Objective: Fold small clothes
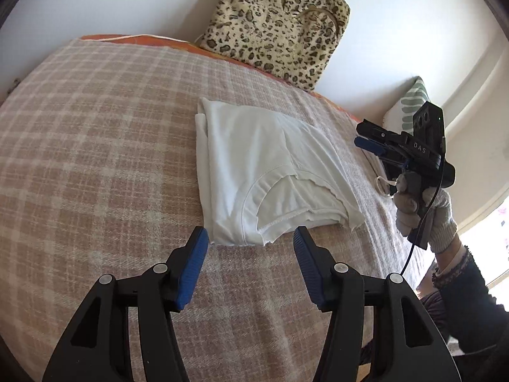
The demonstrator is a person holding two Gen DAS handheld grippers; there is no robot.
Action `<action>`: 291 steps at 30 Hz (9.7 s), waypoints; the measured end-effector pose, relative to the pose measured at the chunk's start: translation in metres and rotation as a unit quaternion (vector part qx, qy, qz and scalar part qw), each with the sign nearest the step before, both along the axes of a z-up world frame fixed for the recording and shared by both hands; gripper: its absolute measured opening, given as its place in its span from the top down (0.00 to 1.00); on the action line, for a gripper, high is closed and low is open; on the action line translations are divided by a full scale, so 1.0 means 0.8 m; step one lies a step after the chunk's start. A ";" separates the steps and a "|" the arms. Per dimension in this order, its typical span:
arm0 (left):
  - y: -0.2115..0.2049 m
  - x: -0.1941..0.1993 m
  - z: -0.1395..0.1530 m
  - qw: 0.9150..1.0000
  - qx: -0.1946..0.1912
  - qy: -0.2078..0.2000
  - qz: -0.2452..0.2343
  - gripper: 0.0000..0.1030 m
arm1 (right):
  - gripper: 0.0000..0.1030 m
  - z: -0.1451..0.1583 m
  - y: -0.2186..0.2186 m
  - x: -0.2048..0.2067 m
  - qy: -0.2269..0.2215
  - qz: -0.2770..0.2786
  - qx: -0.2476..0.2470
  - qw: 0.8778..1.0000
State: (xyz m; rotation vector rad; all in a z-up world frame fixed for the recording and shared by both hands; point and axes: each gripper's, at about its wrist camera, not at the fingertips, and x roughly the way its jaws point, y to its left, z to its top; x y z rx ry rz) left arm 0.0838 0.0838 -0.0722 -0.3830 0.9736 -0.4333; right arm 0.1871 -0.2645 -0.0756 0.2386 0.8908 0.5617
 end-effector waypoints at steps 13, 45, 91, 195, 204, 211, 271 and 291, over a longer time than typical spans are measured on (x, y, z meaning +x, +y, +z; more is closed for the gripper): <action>0.025 0.035 -0.045 0.985 -0.123 0.100 0.074 0.46 | 0.29 -0.060 -0.013 0.048 0.107 -0.008 0.075 0.991; -0.001 0.062 -0.056 0.990 -0.077 0.091 0.070 0.87 | 0.77 -0.103 0.013 0.106 0.153 -0.016 0.156 0.976; -0.143 0.018 0.023 0.994 0.024 -0.100 -0.036 0.92 | 0.94 0.051 -0.007 0.005 -0.002 -0.031 0.067 0.997; -0.471 0.097 0.107 0.964 0.052 -0.182 -0.188 0.47 | 0.47 0.021 -0.468 0.082 0.009 -0.281 -0.092 0.955; -0.444 0.066 0.130 0.962 0.066 -0.200 -0.175 0.38 | 0.47 0.021 -0.478 0.057 0.020 -0.322 -0.100 0.941; -0.423 0.046 0.144 0.962 0.066 -0.209 -0.162 0.31 | 0.47 0.060 -0.444 0.011 -0.017 -0.312 -0.110 0.944; -0.307 -0.039 0.074 0.954 0.191 -0.209 -0.096 0.01 | 0.00 0.081 -0.195 -0.213 -0.147 -0.349 -0.213 0.901; -0.303 -0.039 0.073 0.954 0.192 -0.208 -0.094 0.01 | 0.00 0.086 -0.193 -0.214 -0.152 -0.360 -0.216 0.895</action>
